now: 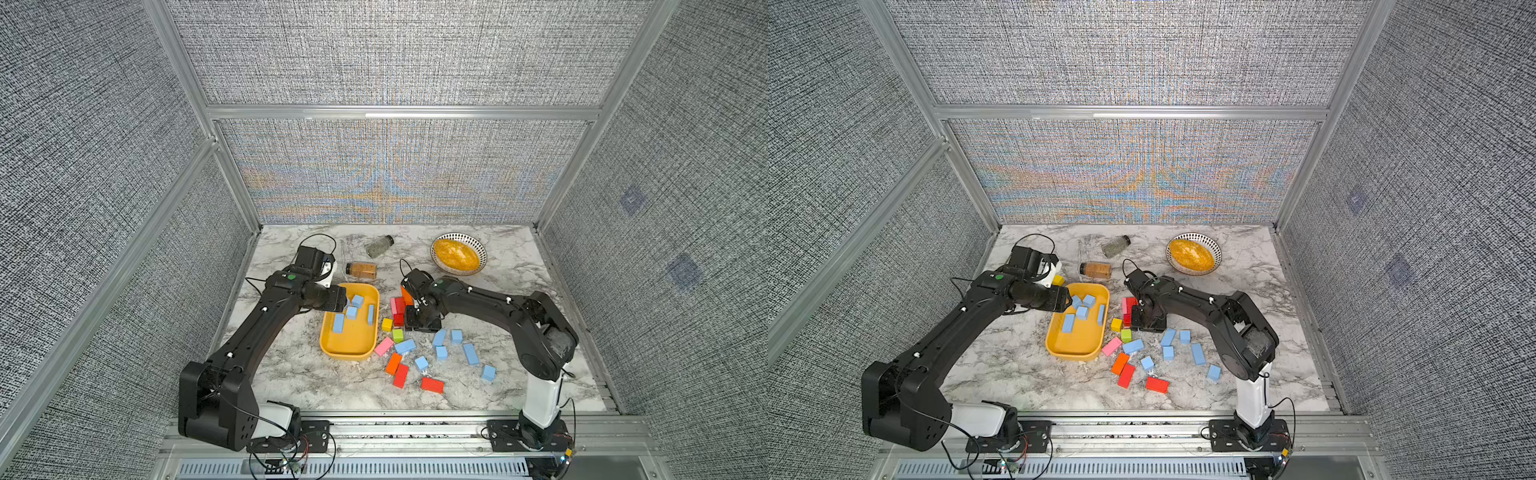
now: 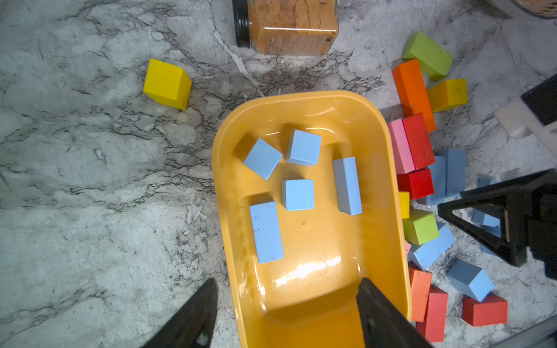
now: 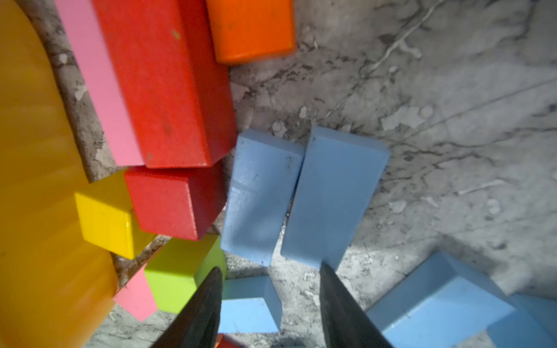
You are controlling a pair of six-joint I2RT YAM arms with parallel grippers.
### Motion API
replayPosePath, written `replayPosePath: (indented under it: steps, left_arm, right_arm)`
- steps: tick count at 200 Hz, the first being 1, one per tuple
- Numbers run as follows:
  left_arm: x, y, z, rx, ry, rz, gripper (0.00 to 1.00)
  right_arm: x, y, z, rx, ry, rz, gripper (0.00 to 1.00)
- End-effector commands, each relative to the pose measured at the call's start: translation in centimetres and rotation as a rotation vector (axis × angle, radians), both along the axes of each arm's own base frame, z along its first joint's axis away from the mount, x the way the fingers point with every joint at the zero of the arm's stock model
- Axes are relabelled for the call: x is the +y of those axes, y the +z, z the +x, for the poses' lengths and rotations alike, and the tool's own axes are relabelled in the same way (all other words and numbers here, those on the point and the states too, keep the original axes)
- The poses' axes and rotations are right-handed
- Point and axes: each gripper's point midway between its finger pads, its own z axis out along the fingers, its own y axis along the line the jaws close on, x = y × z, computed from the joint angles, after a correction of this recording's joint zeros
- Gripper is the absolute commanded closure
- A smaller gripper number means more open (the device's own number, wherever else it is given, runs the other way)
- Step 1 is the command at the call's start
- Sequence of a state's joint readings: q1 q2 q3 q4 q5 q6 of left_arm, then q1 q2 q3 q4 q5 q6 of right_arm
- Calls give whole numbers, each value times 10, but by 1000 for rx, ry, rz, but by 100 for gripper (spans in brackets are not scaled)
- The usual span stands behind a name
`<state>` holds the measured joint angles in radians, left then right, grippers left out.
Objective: Pick out the blue building blocks
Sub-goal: Pick up the building block from the center of the board.
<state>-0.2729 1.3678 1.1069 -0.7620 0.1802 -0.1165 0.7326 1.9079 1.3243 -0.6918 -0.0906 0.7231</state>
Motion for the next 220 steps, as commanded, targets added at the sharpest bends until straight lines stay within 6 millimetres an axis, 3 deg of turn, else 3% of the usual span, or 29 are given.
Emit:
replayPosePath:
  steps: [1,53,94,154,198,220]
  left_arm:
    - [-1,3,4,-15,13,-25,26]
    - [1,-1,3,-6,25,-36,26]
    - [2,-3,2,-5,28,-41,26]
    - [1,-2,2,-8,28,-49,26]
    - [3,-1,2,-17,25,-48,26]
    - [5,-2,2,-16,26,-42,26]
  right_arm:
    - [-15,-9,-12,54,10,-80,45]
    - [-20,-15,-5,57,29,-153,42]
    - [-42,-8,-1,49,4,-209,38]
    - [-39,32,18,-74,19,-124,39]
    - [-54,21,28,-58,96,-213,42]
    - [-50,13,35,-52,120,-208,45]
